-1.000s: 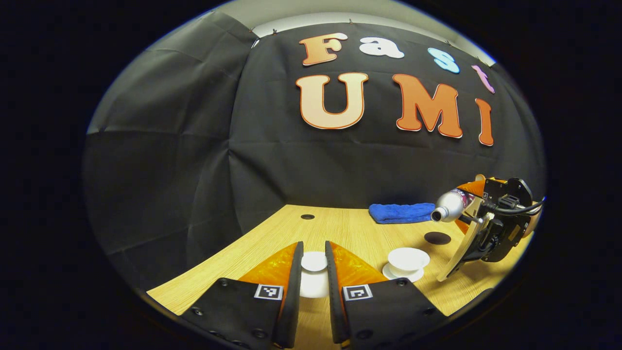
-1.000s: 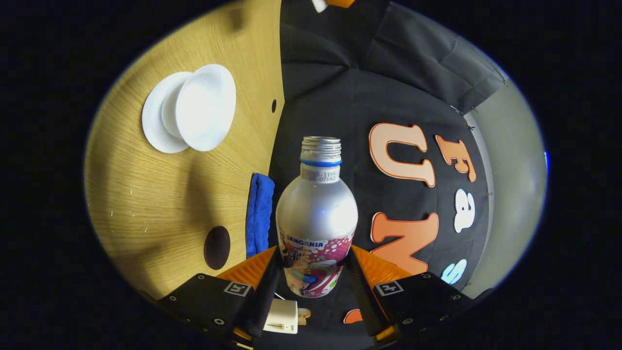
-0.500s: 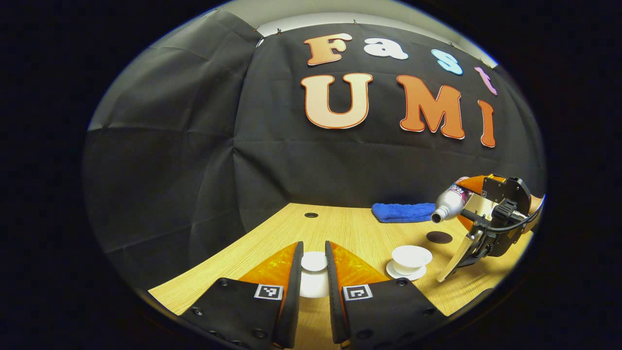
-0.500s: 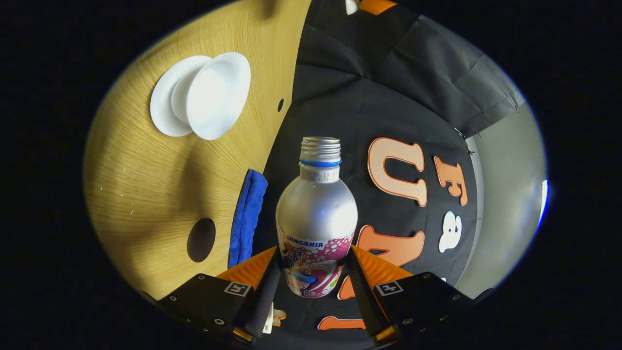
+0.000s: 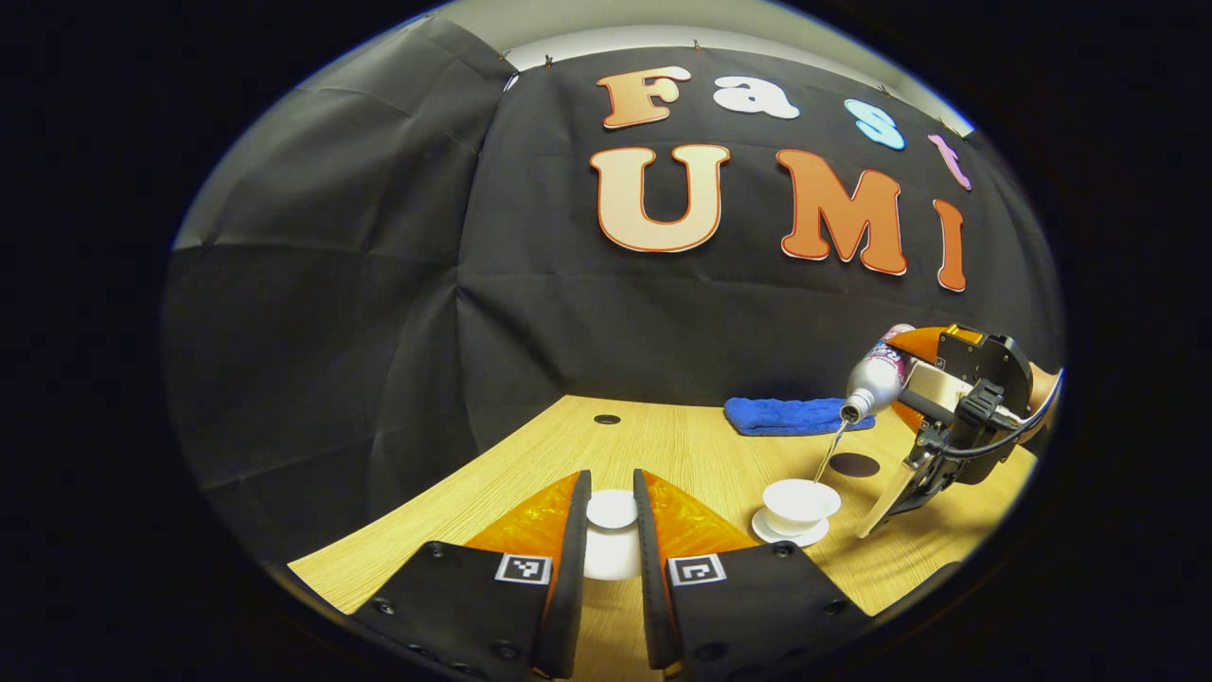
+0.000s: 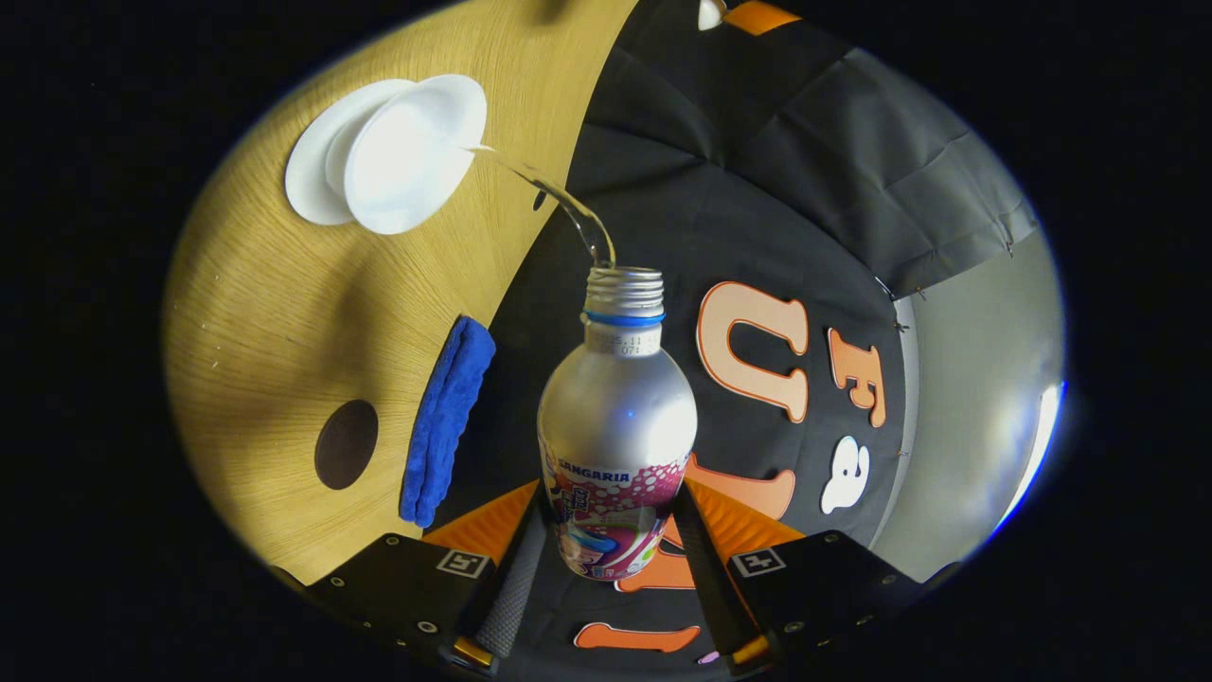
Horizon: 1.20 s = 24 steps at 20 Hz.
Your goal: Open the teacup lid with one hand, grasp the water bottle and pour water into the teacup with the other hand; after pouring, place the water bottle on the coaster and then close the teacup lid.
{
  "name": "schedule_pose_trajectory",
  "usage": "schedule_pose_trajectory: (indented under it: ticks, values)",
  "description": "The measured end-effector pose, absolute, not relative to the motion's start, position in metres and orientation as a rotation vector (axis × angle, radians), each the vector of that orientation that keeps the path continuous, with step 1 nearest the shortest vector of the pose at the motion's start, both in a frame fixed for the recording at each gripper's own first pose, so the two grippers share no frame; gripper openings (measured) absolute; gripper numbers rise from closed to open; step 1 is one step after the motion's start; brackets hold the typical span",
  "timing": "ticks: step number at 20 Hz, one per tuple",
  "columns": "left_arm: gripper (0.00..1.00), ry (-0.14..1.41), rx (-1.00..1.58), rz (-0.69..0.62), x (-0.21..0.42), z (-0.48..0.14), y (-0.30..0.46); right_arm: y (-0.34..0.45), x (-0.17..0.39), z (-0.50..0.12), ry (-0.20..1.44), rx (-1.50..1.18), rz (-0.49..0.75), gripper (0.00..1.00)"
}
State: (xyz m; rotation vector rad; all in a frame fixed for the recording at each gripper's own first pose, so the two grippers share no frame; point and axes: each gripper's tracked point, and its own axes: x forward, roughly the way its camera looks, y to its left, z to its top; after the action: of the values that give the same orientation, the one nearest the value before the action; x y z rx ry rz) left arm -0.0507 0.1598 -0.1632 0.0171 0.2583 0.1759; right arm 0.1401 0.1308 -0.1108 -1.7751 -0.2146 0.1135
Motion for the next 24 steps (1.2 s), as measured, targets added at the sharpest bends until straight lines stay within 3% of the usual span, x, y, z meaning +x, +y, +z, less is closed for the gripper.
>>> schedule_pose_trajectory:
  ticks: [10, 11, 12, 24]
  values:
    - [0.31, 0.260, 0.008, 0.168, -0.049, -0.165, 0.160, 0.128, 0.149, -0.082, -0.293, -1.839, 0.072, 0.77]
    - [0.31, 0.261, 0.009, 0.166, -0.049, -0.165, 0.159, 0.128, 0.149, -0.078, -0.303, -1.845, 0.068, 0.74]
    - [0.31, 0.261, 0.009, 0.166, -0.050, -0.165, 0.159, 0.130, 0.149, -0.074, -0.314, -1.851, 0.064, 0.77]
    - [0.31, 0.275, 0.023, 0.157, -0.048, -0.168, 0.158, 0.132, 0.154, -0.082, -0.347, -1.944, 0.074, 0.77]
